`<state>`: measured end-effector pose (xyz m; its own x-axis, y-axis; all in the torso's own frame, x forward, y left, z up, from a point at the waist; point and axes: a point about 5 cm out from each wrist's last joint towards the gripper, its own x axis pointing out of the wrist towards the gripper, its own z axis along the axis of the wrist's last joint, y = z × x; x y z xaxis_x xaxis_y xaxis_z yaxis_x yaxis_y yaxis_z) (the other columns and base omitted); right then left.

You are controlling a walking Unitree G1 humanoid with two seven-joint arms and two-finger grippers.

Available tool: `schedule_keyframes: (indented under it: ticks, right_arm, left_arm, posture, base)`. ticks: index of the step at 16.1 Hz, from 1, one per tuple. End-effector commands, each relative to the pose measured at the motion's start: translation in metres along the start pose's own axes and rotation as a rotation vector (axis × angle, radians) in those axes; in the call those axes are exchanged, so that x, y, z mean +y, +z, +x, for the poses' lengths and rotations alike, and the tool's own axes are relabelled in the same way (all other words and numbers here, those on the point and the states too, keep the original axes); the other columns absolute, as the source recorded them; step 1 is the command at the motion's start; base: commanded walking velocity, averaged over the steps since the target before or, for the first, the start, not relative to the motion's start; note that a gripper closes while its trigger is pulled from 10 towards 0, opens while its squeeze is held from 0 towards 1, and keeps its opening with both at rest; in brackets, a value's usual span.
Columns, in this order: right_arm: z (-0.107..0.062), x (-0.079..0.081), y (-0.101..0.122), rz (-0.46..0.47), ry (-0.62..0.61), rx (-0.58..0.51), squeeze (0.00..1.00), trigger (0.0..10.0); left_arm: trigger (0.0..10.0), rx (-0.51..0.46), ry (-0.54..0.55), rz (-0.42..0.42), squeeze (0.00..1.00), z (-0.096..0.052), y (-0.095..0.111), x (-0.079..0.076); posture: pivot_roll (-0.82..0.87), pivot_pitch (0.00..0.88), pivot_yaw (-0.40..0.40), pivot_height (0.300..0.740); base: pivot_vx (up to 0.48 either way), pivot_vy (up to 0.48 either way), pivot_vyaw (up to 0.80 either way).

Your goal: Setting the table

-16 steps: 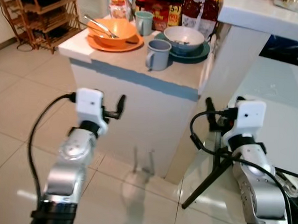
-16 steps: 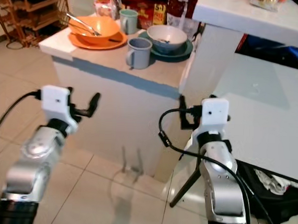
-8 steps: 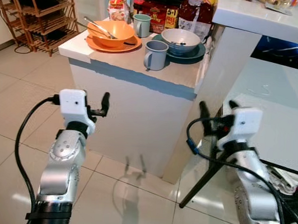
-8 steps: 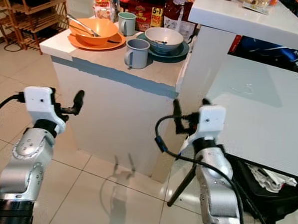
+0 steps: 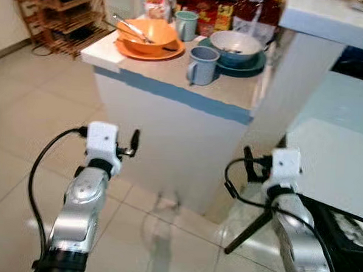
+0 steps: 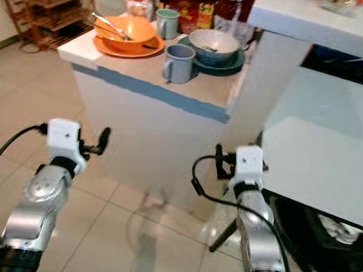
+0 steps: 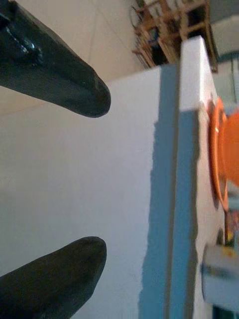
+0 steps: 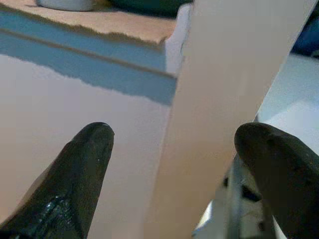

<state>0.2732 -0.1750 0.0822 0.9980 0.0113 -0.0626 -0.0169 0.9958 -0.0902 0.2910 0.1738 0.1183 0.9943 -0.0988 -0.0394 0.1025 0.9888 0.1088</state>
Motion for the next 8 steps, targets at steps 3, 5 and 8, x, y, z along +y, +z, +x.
schedule_keyframes:
  ticks: [3, 5, 8]
  right_arm:
    - [-0.007, -0.018, 0.013, 0.051, -0.146, -0.036, 0.00, 10.0]
    - [-0.006, -0.016, 0.019, 0.027, -0.140, -0.055, 0.00, 10.0]
    - [0.001, -0.001, 0.031, 0.037, -0.055, -0.060, 0.00, 10.0]
  left_arm:
    - [10.0, -0.051, -0.048, 0.029, 0.00, 0.003, 0.015, -0.008]
    - [10.0, -0.064, -0.028, 0.031, 0.00, -0.001, 0.019, -0.005]
    - [10.0, -0.070, 0.030, 0.030, 0.00, -0.008, 0.024, 0.006]
  posture:
    - [0.04, 0.051, -0.044, 0.740]
    - [0.06, 0.045, -0.071, 0.740]
    - [0.07, 0.079, -0.081, 0.740]
  base:
    - [0.000, 0.304, -0.42]
    - [0.000, 0.480, -0.80]
    - [0.000, 0.480, -0.80]
